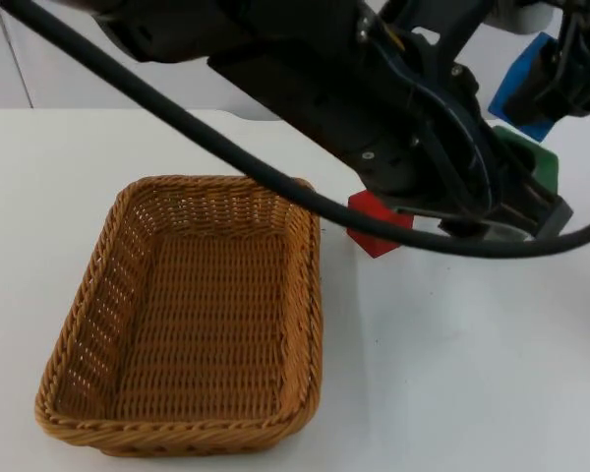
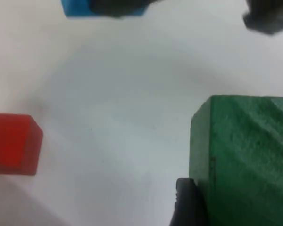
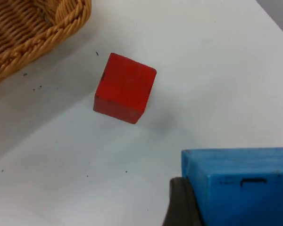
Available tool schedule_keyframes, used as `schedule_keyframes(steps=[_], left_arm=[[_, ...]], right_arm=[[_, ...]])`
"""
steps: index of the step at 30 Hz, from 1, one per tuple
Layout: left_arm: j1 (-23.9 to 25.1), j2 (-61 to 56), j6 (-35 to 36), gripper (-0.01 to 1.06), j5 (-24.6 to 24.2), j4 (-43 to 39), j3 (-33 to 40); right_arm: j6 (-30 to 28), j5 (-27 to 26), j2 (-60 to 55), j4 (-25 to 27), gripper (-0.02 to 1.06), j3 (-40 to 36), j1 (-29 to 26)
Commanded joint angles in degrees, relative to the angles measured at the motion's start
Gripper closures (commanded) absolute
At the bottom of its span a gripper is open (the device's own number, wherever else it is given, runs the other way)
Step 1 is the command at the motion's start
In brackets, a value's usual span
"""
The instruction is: Pick up one cube with each hand and place exactly two cubes into the same basket, leaving the remaining cube outside.
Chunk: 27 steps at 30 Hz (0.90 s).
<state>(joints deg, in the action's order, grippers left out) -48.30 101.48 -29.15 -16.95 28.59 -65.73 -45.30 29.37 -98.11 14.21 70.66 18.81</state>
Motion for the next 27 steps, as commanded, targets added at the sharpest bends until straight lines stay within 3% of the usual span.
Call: schedule_keyframes(steps=[1, 10, 17, 22, 27], left_arm=[[-0.24, -0.86, 0.54, 1.05, -0.52, -1.07, 0.52], [4.16, -1.09, 0.94, 1.05, -3.30, -1.03, 1.43], [10.45, -1.50, 0.94, 1.05, -8.08, -3.26, 1.53], [13.46, -2.59, 1.05, 1.05, -7.59, -3.15, 4.20], [16.99, -5.81, 1.52, 1.05, -6.33, -3.15, 9.25]], right_arm=[[1.41, -0.20, 0.66, 0.06, 1.05, 0.23, 0.29], [2.72, 0.04, 0.66, 1.51, 1.05, 0.23, 0.29], [4.19, 0.92, 0.31, 0.86, 1.05, 0.23, 2.22], [4.86, 1.11, -1.26, 0.97, 1.05, 1.10, 5.17], [9.50, 4.28, -5.05, 0.97, 1.05, 6.34, 7.64]])
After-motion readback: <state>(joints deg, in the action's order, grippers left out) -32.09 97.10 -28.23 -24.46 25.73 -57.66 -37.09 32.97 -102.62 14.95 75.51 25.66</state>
